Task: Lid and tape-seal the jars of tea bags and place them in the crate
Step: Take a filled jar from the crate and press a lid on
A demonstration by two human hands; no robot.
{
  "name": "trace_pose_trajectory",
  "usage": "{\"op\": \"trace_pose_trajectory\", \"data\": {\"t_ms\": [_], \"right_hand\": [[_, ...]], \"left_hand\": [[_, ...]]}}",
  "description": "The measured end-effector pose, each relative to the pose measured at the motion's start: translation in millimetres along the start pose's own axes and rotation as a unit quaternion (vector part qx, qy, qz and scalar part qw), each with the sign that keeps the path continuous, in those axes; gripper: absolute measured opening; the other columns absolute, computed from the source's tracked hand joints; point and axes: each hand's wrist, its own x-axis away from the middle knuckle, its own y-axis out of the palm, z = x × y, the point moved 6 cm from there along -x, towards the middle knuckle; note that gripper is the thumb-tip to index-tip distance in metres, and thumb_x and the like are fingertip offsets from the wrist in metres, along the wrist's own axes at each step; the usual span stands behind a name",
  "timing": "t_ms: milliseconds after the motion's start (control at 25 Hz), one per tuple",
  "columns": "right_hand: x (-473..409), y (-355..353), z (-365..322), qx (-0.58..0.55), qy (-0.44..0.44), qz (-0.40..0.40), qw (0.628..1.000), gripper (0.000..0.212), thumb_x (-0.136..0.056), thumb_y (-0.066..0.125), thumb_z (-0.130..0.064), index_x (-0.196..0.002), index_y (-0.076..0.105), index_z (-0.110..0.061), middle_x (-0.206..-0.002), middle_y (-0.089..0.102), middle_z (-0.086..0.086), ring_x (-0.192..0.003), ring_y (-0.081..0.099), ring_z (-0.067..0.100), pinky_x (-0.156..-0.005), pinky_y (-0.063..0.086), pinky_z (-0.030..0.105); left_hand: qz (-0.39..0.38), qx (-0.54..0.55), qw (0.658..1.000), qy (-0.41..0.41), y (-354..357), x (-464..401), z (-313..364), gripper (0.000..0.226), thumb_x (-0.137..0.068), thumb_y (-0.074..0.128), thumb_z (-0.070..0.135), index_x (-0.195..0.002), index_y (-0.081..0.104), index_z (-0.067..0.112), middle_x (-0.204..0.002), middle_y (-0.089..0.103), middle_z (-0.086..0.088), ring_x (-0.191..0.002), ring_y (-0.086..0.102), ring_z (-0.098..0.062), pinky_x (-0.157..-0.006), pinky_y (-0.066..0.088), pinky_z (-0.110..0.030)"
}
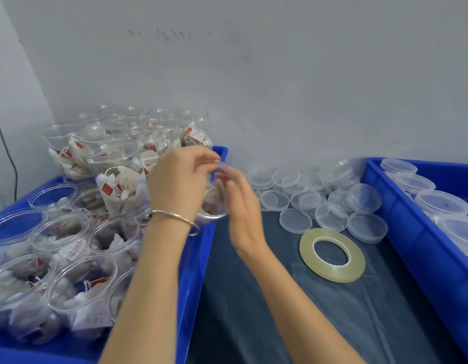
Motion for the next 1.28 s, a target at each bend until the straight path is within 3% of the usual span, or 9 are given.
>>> {"op": "trace_pose_trajectory", "data": {"t_ms": [160,320,480,560,640,760,840,1000,1280], "right_hand": [[7.4,-81.6,6.1,0.079,0.064,0.044,0.994,0.032,-0.080,0.043,-0.022,-0.089,0.074,-0.021,-0.087,0.073,0.001,-0.087,0.065,0.019,-0.074,0.050,0.024],[35.2,-150.0,38.3,0.235,0.167,0.021,0.957,0.030,-0.088,0.046,-0.016,-0.082,0.076,-0.019,-0.083,0.073,0.006,-0.087,0.066,0.027,-0.082,0.053,0.042],[47.2,-185.9,54.1,0.180,0.206,-0.027,0.961,0.036,-0.102,0.036,-0.023,-0.104,0.072,-0.028,-0.104,0.071,-0.004,-0.103,0.063,0.012,-0.088,0.049,0.028],[41.7,-218.1,58.2,0.238,0.198,0.034,0.950,0.035,-0.103,0.033,-0.031,-0.125,0.059,-0.028,-0.128,0.060,-0.005,-0.122,0.051,0.009,-0.102,0.038,0.031],[39.5,-260.4,63.3,0.411,0.210,0.107,0.880,0.044,-0.099,0.044,-0.022,-0.143,0.040,-0.018,-0.146,0.042,0.004,-0.135,0.035,0.017,-0.110,0.029,0.036],[43.8,-296.8,79.7,0.526,0.270,0.075,0.803,0.063,-0.094,0.045,-0.006,-0.151,0.019,-0.010,-0.157,0.020,0.010,-0.144,0.019,0.025,-0.114,0.023,0.042],[46.4,-306.6,88.4,0.529,0.297,0.037,0.794,0.070,-0.092,0.043,-0.002,-0.153,0.011,-0.017,-0.160,0.009,0.005,-0.143,0.021,0.026,-0.111,0.030,0.042],[51.4,-318.6,97.2,0.596,0.358,-0.032,0.718,0.081,-0.092,0.047,-0.006,-0.152,-0.001,-0.027,-0.160,0.003,-0.003,-0.141,0.026,0.026,-0.103,0.040,0.046],[62.7,-314.6,67.7,0.686,0.258,0.069,0.677,0.035,-0.098,0.045,-0.026,-0.130,0.047,-0.011,-0.128,0.047,0.012,-0.118,0.038,0.029,-0.081,0.044,0.041]], "left_hand": [[-0.079,0.100,0.988,-0.086,75.4,26.5,5.5,0.024,-0.088,0.056,-0.002,-0.088,0.072,0.015,-0.088,0.070,0.001,-0.082,0.064,-0.009,-0.075,0.047,-0.006],[-0.161,0.238,0.931,-0.225,150.6,87.5,-15.5,0.034,-0.091,0.044,-0.009,-0.086,0.067,0.016,-0.094,0.071,-0.009,-0.093,0.067,-0.024,-0.092,0.051,-0.041],[-0.123,0.286,0.927,-0.210,178.9,109.6,-7.3,0.041,-0.089,0.045,-0.009,-0.075,0.068,0.021,-0.082,0.072,0.004,-0.086,0.067,-0.012,-0.085,0.052,-0.030],[-0.103,0.319,0.918,-0.211,181.1,120.2,-1.0,0.040,-0.089,0.046,-0.006,-0.076,0.068,0.024,-0.083,0.072,0.009,-0.086,0.064,-0.004,-0.081,0.047,-0.020],[-0.118,0.358,0.908,-0.182,184.9,141.6,0.9,0.022,-0.088,0.057,0.006,-0.101,0.064,0.023,-0.104,0.067,0.012,-0.100,0.059,0.003,-0.087,0.042,-0.013],[-0.225,0.324,0.911,-0.119,205.4,181.7,-5.5,0.093,-0.067,0.080,0.031,-0.143,0.027,0.027,-0.139,0.040,0.017,-0.126,0.039,0.008,-0.102,0.033,-0.010],[-0.240,0.298,0.914,-0.133,215.0,191.9,-14.0,0.111,-0.057,0.088,0.029,-0.143,0.020,0.037,-0.139,0.042,0.014,-0.127,0.042,0.005,-0.105,0.035,-0.014],[-0.250,0.303,0.908,-0.146,224.0,183.3,-23.2,0.092,-0.055,0.091,0.017,-0.128,0.037,0.035,-0.126,0.054,0.012,-0.113,0.055,0.001,-0.096,0.043,-0.015],[-0.235,0.302,0.913,-0.140,226.8,177.2,-29.4,0.085,-0.052,0.091,0.017,-0.122,0.042,0.029,-0.123,0.054,0.012,-0.110,0.055,0.002,-0.092,0.044,-0.013]]}}
